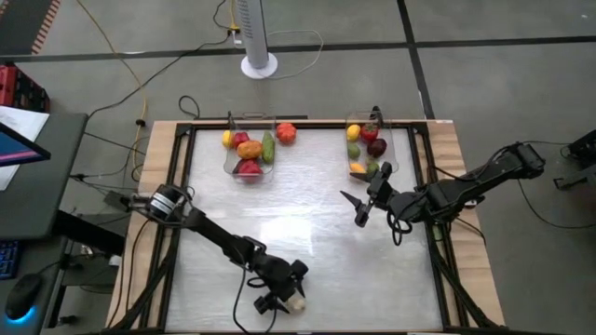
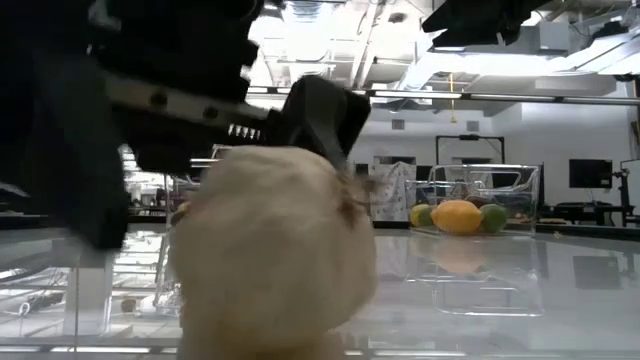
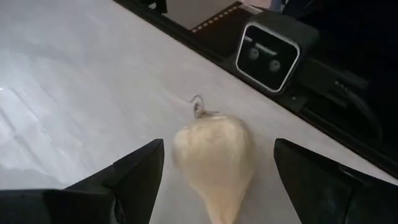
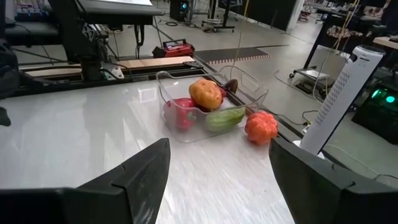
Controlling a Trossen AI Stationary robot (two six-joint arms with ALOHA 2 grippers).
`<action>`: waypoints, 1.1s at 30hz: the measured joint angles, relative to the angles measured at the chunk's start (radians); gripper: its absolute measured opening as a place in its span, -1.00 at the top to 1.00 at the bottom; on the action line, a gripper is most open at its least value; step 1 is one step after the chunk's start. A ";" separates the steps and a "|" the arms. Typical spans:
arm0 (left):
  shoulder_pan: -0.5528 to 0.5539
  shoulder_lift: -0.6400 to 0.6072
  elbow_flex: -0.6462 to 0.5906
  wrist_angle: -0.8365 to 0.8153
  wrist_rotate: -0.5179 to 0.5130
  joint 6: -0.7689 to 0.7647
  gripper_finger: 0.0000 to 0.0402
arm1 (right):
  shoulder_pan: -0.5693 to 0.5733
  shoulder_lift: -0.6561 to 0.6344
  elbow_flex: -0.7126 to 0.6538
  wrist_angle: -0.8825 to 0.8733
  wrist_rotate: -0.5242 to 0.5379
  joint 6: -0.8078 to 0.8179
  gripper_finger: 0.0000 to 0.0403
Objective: Sort produce into baskets
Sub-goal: Put the garlic into the left transparent bin
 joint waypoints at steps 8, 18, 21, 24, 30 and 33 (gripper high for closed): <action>0.001 0.042 0.000 0.041 -0.048 -0.040 -0.44 | 0.000 0.000 0.000 0.000 0.000 0.000 -0.50; 0.005 0.037 -0.001 0.038 -0.069 -0.041 0.12 | 0.000 0.000 0.000 0.000 0.000 -0.002 -0.50; 0.017 0.014 -0.001 0.004 -0.071 -0.049 0.30 | 0.000 0.000 0.000 -0.002 0.000 -0.003 -0.50; 0.032 -0.044 -0.001 -0.095 -0.083 -0.034 0.39 | 0.000 -0.001 0.000 -0.013 0.000 -0.003 -0.50; 0.067 -0.253 -0.002 -0.386 -0.269 0.055 0.34 | 0.009 -0.016 0.001 -0.041 0.028 0.005 -0.50; 0.087 -0.385 -0.002 -0.523 -0.443 0.115 0.33 | 0.011 -0.016 0.001 -0.052 0.032 0.010 -0.50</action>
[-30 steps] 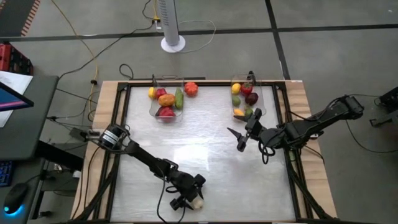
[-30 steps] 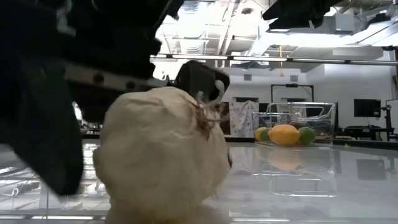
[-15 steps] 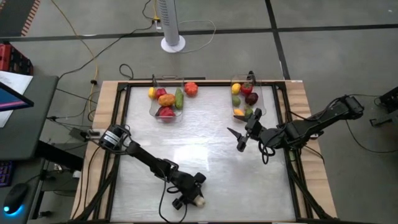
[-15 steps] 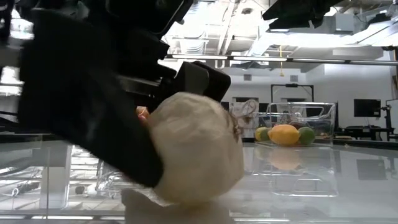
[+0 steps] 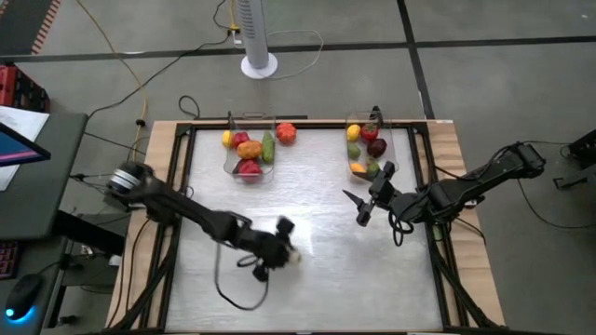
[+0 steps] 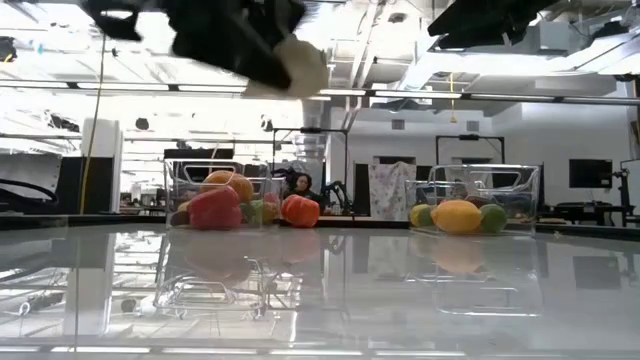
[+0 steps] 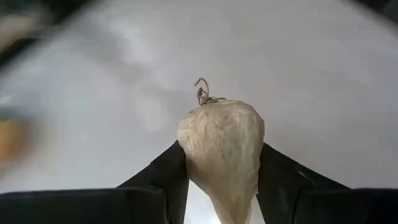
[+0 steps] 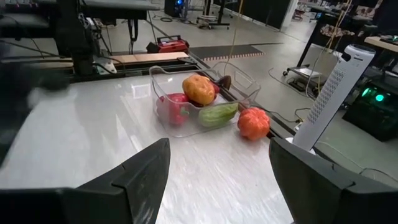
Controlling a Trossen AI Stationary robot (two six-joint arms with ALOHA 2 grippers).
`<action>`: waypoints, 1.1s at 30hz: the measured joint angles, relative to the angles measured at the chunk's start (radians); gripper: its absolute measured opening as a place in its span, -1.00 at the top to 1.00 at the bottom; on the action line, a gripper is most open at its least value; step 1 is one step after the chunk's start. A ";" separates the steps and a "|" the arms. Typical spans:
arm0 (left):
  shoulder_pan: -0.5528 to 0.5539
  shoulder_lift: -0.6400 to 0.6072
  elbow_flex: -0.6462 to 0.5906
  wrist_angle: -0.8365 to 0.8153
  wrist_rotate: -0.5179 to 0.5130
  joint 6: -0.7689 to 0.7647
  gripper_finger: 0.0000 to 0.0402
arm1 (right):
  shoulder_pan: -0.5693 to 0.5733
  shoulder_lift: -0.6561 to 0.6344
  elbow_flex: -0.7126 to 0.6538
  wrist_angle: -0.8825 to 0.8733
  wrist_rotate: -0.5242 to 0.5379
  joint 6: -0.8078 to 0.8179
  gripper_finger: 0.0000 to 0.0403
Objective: Sort produce into baskets
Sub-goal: Put the garlic into the left transparent bin, then put the lemon into the right transparent bin
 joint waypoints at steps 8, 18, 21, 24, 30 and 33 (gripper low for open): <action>0.160 -0.360 -0.159 -0.009 -0.322 -0.024 0.33 | 0.000 0.000 0.000 -0.013 0.000 0.016 -0.50; 0.535 -0.602 -0.498 0.245 -0.455 -0.129 0.31 | -0.010 0.004 0.000 -0.002 -0.001 0.020 -0.50; 0.639 -0.603 -0.500 0.193 -0.383 -0.199 0.18 | -0.010 0.004 0.000 -0.002 -0.001 0.022 -0.50; 0.714 -0.603 -0.500 0.161 -0.292 -0.232 -0.05 | -0.015 0.004 0.000 -0.002 -0.002 0.023 -0.50; 0.807 -0.610 -0.500 0.107 -0.187 -0.269 -0.39 | -0.013 0.004 0.000 -0.007 -0.005 0.026 -0.50; 0.862 -0.622 -0.500 0.094 -0.157 -0.286 -0.42 | -0.013 0.004 0.000 -0.020 -0.011 0.040 -0.50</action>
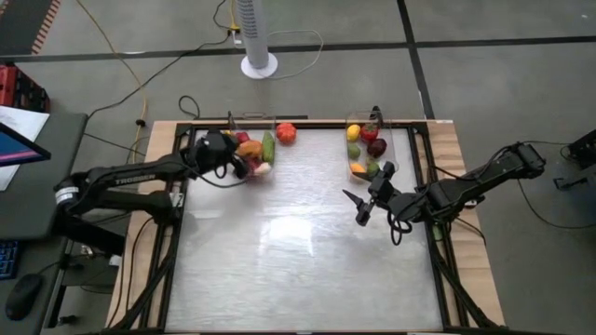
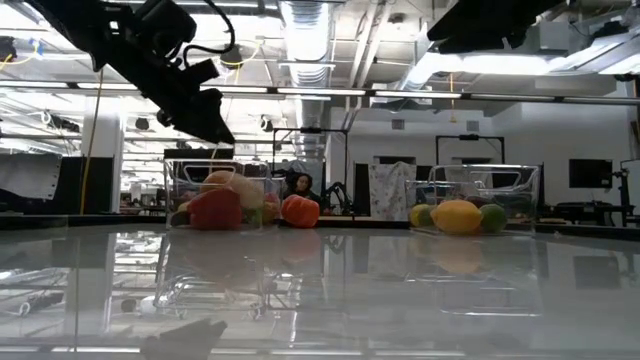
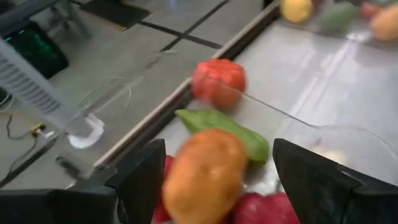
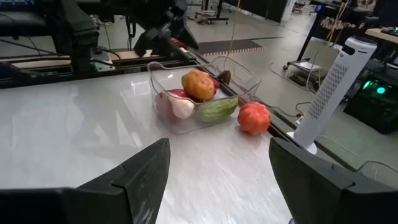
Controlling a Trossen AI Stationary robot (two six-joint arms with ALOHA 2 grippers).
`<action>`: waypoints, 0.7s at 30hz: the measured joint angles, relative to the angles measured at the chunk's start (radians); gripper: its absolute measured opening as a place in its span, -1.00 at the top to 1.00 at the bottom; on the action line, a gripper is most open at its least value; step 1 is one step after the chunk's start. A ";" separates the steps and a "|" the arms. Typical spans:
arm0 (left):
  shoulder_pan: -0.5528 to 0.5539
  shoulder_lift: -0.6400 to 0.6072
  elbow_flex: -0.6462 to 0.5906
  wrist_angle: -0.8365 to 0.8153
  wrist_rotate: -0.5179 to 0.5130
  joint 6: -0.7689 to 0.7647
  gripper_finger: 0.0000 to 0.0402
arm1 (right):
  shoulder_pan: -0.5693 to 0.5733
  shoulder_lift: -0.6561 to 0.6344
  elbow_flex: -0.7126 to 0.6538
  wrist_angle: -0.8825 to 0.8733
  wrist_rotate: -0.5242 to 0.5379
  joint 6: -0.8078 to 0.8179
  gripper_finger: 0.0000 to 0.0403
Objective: Sort produce into baskets
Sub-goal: Put the lemon into the right transparent bin
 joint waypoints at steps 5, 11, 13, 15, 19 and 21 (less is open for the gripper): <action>0.147 -0.013 0.000 -0.002 0.080 -0.038 -0.40 | 0.008 0.000 0.000 -0.005 0.000 0.003 -0.50; 0.357 -0.013 -0.021 -0.015 0.230 -0.035 -0.33 | 0.018 0.000 0.000 -0.002 -0.001 0.003 -0.50; 0.423 -0.013 -0.021 -0.033 0.244 -0.023 -0.32 | 0.017 0.000 0.000 -0.002 0.000 0.003 -0.50; 0.479 -0.013 -0.021 -0.057 0.253 -0.022 -0.31 | 0.016 0.000 0.000 -0.002 0.000 0.003 -0.50; 0.555 -0.007 -0.021 -0.074 0.264 -0.048 -0.31 | 0.017 0.000 0.000 0.001 0.000 0.003 -0.50; 0.574 0.005 -0.021 -0.075 0.266 -0.061 -0.31 | 0.016 0.000 0.000 0.005 0.000 0.002 -0.50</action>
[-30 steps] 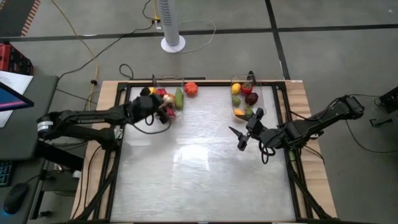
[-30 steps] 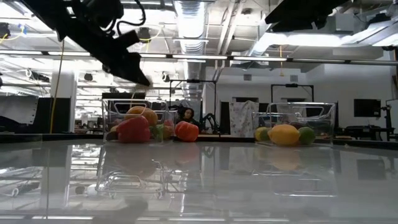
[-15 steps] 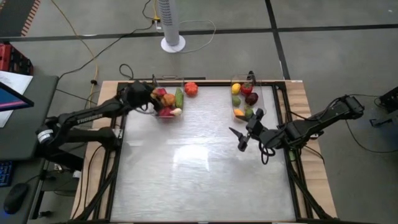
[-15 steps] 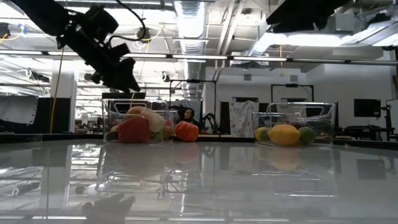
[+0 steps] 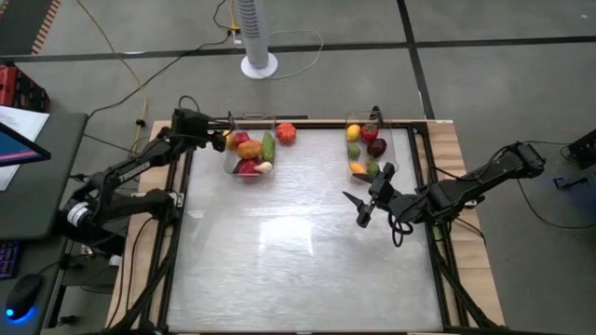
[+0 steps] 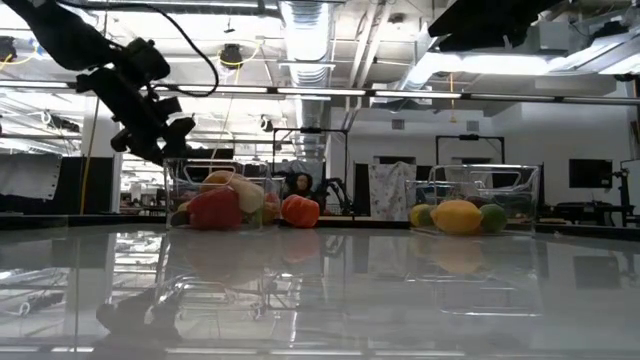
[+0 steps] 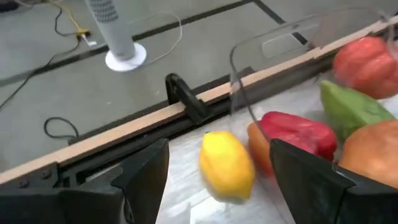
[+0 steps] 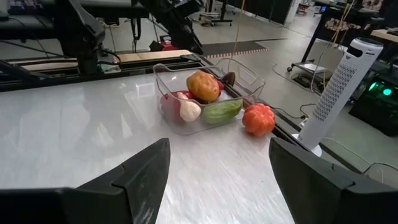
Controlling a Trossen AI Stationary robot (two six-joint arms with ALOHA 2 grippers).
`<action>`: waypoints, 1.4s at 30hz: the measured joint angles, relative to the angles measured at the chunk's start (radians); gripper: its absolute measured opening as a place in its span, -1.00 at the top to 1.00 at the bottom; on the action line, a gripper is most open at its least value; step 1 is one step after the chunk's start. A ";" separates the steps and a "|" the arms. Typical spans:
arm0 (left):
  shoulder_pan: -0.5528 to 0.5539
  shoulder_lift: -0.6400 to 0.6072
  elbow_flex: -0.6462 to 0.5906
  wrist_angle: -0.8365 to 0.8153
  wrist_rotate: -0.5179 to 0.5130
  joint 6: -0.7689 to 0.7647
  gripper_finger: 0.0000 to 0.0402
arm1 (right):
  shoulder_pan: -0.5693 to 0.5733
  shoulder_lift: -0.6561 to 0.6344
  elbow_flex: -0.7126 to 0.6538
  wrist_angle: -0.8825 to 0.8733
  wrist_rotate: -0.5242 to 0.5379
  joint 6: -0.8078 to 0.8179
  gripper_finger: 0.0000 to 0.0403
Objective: Sort produce into baskets
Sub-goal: Put the lemon into the right transparent bin
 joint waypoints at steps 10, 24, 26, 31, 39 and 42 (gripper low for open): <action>0.026 0.196 0.017 0.078 0.047 -0.008 -0.31 | 0.001 0.000 0.000 0.011 -0.013 0.000 -0.50; 0.101 0.347 0.039 0.204 0.280 -0.115 -0.31 | 0.001 0.000 0.000 0.015 -0.023 -0.003 -0.50; 0.100 0.355 0.052 0.182 0.288 -0.106 -0.31 | 0.001 0.000 0.000 0.015 -0.024 -0.003 -0.50; 0.069 0.371 0.086 0.110 0.235 -0.061 -0.31 | 0.001 0.000 0.000 0.015 -0.024 -0.002 -0.50; 0.049 0.371 0.097 0.075 0.180 -0.046 -0.31 | 0.001 0.000 0.000 0.018 -0.024 0.000 -0.50; 0.049 0.371 0.108 0.049 0.184 -0.055 -0.31 | 0.001 0.000 0.000 0.019 -0.023 0.000 -0.50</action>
